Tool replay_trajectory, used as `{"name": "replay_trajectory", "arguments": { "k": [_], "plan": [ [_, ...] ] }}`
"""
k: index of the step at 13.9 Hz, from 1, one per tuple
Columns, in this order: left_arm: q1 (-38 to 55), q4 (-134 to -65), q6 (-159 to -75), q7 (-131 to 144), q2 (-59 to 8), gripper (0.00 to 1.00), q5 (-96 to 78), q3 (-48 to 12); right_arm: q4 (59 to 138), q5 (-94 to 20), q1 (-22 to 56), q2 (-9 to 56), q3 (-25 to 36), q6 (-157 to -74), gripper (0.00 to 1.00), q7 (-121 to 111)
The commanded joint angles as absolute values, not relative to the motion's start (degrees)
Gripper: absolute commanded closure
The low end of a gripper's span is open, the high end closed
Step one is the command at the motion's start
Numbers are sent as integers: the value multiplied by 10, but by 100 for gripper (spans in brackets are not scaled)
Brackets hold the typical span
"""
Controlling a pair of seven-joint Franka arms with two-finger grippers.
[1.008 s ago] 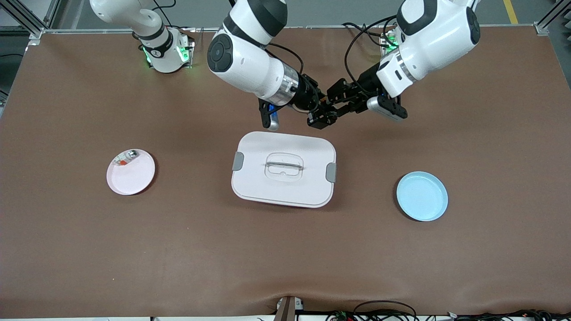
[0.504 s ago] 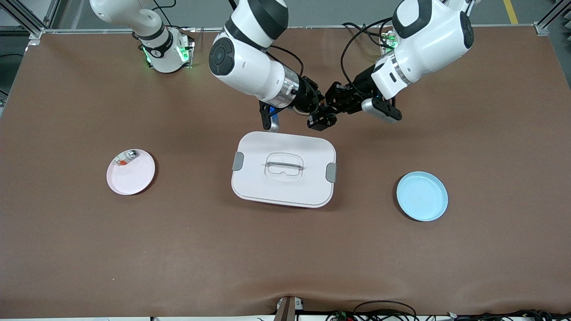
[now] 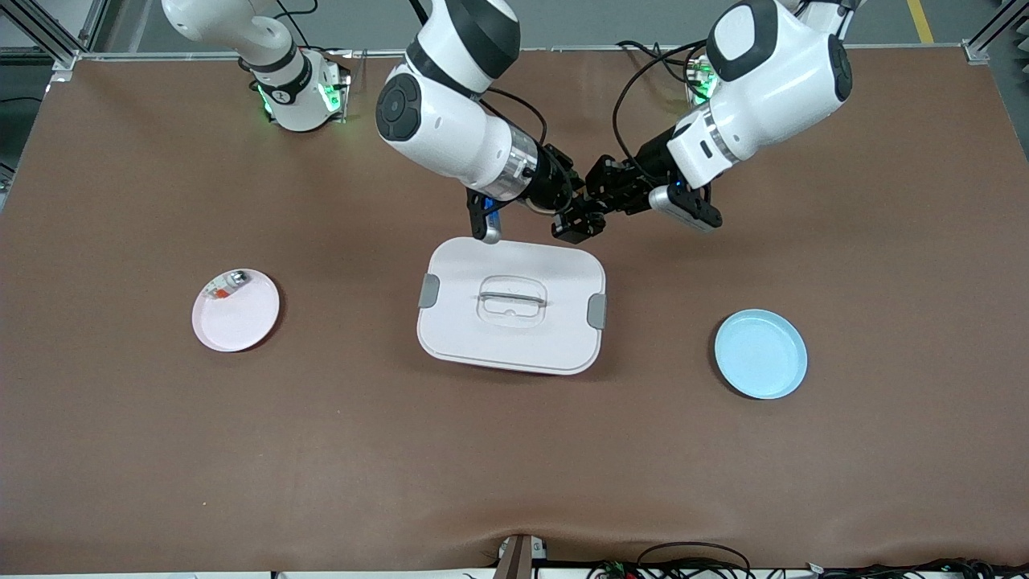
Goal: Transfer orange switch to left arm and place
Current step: 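Carry the switch toward the blue plate while the right gripper withdraws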
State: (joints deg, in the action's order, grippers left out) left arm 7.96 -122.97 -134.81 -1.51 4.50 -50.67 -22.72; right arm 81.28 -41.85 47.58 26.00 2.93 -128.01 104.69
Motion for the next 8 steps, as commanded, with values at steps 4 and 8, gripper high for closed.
{"name": "replay_trajectory", "arguments": {
  "k": [4, 8],
  "plan": [
    [23, -1197, -1348, -40, 4, 100, -349, -231, 798, -429, 474, 258, 30, -1263, 0, 1055],
    [-48, -1191, -1347, -102, -18, 100, -245, -230, 798, -419, 475, 253, 31, -1259, 0, 1025]
  ]
}}
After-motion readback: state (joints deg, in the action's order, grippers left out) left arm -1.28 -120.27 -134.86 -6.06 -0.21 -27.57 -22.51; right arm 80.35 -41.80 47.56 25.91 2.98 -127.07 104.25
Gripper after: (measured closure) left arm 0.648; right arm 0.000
